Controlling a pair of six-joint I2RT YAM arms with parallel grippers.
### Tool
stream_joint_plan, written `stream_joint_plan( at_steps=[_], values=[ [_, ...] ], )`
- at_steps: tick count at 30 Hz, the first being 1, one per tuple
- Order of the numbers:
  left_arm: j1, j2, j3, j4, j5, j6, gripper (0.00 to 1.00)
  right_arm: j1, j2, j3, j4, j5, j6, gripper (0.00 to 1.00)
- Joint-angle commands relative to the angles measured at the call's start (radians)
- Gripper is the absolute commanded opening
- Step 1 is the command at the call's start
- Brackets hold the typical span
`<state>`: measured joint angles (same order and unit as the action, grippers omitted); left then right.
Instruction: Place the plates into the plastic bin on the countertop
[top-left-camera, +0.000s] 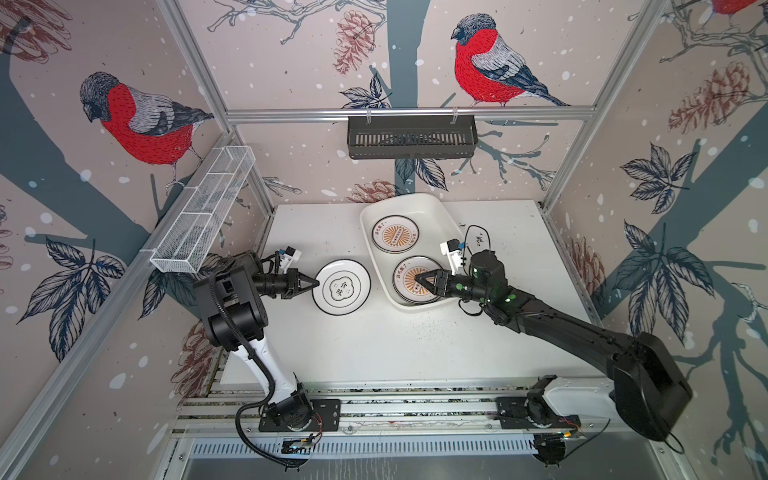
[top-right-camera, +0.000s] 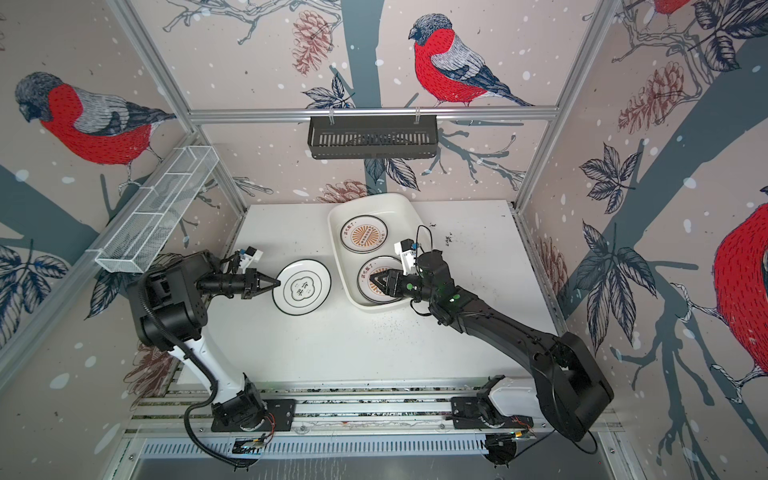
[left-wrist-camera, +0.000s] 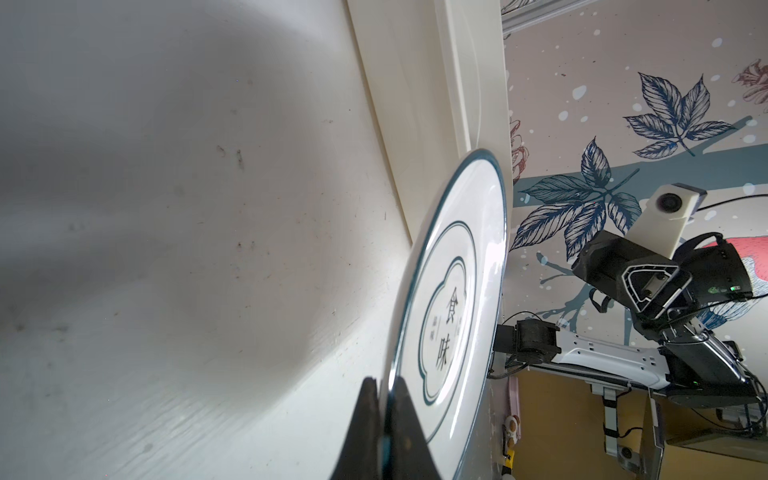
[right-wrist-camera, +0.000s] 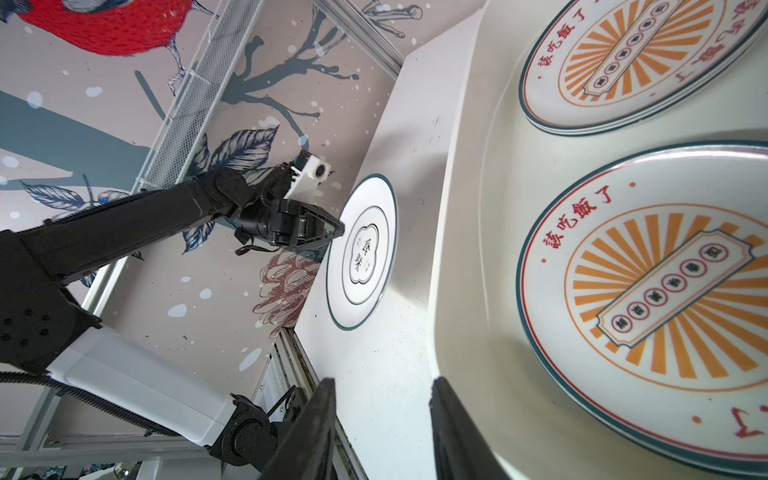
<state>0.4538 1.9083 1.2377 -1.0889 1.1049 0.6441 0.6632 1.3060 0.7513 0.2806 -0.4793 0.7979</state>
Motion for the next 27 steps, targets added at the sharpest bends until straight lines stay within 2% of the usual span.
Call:
stream_joint_plan(
  at_steps=[1,12,27],
  values=[
    [0.001,-0.031,-0.013,-0.068,0.069,0.041,0.00,0.022,0.028,0.035,-0.033,0.034,-0.045,0.40],
    [-0.004,-0.064,-0.035,-0.160,0.116,0.129,0.00,0.111,0.172,0.170,-0.103,0.103,-0.082,0.41],
    [-0.028,-0.158,-0.087,-0.131,0.120,0.119,0.00,0.191,0.335,0.303,-0.090,0.112,-0.091,0.40]
  ],
)
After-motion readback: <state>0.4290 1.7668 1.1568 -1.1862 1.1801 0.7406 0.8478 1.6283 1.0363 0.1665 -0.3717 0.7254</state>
